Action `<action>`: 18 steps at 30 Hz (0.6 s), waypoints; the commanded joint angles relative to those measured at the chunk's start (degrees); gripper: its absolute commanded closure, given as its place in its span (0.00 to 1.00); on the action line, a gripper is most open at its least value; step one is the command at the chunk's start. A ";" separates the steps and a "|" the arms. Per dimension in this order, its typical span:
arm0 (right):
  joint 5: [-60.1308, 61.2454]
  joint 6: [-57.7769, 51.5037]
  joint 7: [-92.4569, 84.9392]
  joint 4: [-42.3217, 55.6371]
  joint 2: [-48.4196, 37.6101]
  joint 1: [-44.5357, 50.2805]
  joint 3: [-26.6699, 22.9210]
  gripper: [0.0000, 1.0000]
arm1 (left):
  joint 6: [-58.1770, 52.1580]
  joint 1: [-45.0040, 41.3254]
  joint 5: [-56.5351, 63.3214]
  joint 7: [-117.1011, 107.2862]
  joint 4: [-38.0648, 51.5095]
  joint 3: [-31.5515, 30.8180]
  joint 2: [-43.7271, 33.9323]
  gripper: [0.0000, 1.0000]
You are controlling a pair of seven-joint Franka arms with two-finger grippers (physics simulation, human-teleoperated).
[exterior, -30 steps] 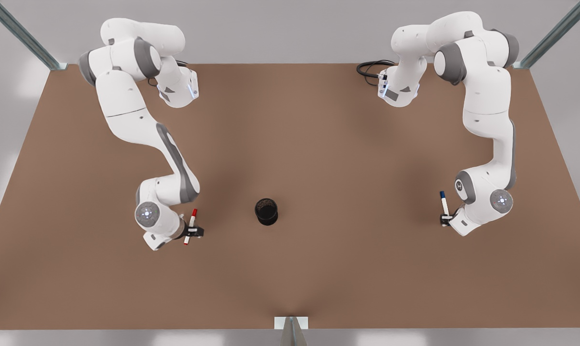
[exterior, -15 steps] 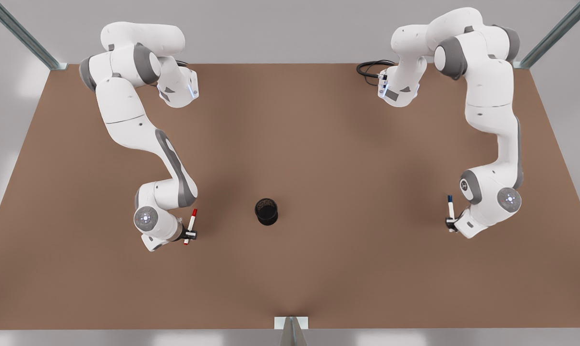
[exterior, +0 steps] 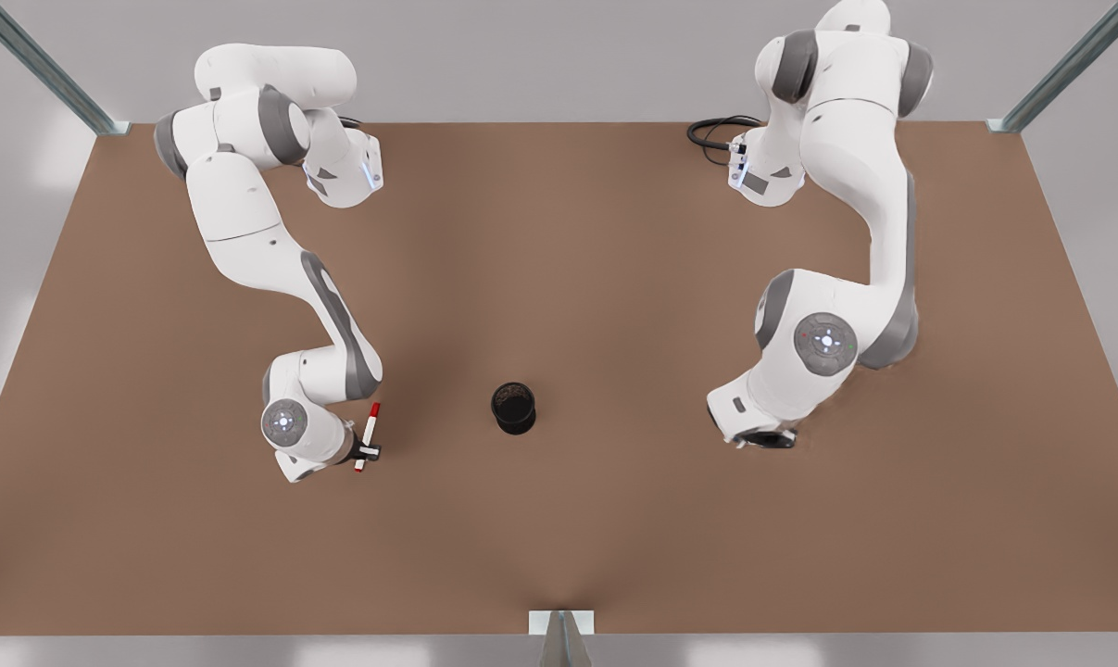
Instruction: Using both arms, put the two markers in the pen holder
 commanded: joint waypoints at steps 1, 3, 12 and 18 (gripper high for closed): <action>-0.13 -0.02 1.75 0.02 -0.05 0.08 0.03 0.67 | -5.99 -4.47 -2.98 -38.49 1.69 0.02 -0.31 0.79; -0.13 -0.20 1.75 0.11 -0.05 0.08 0.03 0.70 | 2.17 -5.61 -2.98 -49.30 2.58 -4.10 -0.31 0.79; -0.13 -3.36 1.48 0.55 -5.41 0.70 1.26 0.78 | 39.44 -13.35 -2.71 -75.32 2.49 -6.13 7.33 0.79; -0.22 -9.78 0.78 0.72 -13.75 0.43 2.23 0.78 | 39.44 -15.63 -2.54 -76.03 1.70 -6.04 9.36 0.79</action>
